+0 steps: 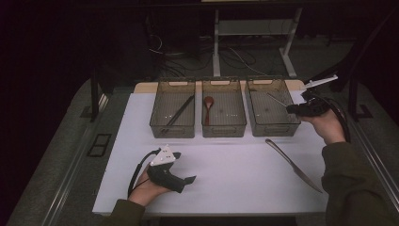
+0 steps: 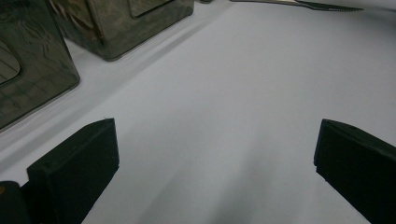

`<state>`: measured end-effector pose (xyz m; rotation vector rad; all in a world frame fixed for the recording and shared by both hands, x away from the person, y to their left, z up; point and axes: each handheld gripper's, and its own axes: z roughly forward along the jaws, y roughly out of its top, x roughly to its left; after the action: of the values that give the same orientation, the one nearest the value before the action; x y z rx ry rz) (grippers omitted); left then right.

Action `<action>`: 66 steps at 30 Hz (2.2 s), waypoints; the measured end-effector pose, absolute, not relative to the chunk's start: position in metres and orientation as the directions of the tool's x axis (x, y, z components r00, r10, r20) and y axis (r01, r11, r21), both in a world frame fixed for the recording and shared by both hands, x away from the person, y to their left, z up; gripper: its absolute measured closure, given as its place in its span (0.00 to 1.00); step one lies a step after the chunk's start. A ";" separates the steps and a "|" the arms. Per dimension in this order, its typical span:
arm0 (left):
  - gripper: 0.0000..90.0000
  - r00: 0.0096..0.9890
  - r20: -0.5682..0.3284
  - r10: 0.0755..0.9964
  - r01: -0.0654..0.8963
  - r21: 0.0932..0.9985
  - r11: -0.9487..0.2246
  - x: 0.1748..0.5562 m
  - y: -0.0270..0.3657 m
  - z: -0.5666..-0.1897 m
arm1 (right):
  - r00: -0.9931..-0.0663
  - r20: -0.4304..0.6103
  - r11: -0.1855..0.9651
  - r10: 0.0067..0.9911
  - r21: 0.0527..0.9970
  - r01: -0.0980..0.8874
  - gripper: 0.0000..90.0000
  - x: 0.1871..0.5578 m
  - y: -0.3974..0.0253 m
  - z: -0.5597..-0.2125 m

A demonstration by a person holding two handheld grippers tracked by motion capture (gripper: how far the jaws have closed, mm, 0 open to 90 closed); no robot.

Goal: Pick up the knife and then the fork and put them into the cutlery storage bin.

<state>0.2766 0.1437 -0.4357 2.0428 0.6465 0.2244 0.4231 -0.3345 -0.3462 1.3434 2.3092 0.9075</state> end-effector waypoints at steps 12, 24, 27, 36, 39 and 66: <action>0.00 0.845 -0.099 0.525 0.355 0.838 -0.414 0.277 0.144 -0.435 | -0.487 0.033 0.350 0.873 0.653 0.671 0.92 0.454 -0.317 -0.357; 0.00 0.848 -0.099 0.521 0.351 0.842 -0.410 0.276 0.144 -0.435 | -0.489 0.030 0.367 0.871 0.623 0.691 0.92 0.474 -0.302 -0.376; 0.00 0.848 -0.099 0.520 0.350 0.842 -0.410 0.276 0.144 -0.435 | -0.489 0.036 0.367 0.872 0.612 0.700 0.92 0.477 -0.299 -0.382; 0.00 0.849 -0.097 0.519 0.348 0.843 -0.411 0.276 0.144 -0.434 | -0.497 0.046 0.383 0.867 0.576 0.722 0.92 0.480 -0.293 -0.393; 0.00 0.849 -0.098 0.520 0.349 0.843 -0.410 0.275 0.144 -0.434 | -0.497 0.050 0.386 0.866 0.566 0.729 0.92 0.481 -0.293 -0.395; 0.00 0.848 -0.098 0.521 0.349 0.842 -0.410 0.276 0.144 -0.435 | -0.518 0.080 0.351 0.851 0.648 0.676 0.45 0.469 -0.304 -0.375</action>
<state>0.2758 0.1441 -0.4345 2.0401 0.6366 0.2196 0.4687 -0.3042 -0.3754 1.3636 2.3450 0.9267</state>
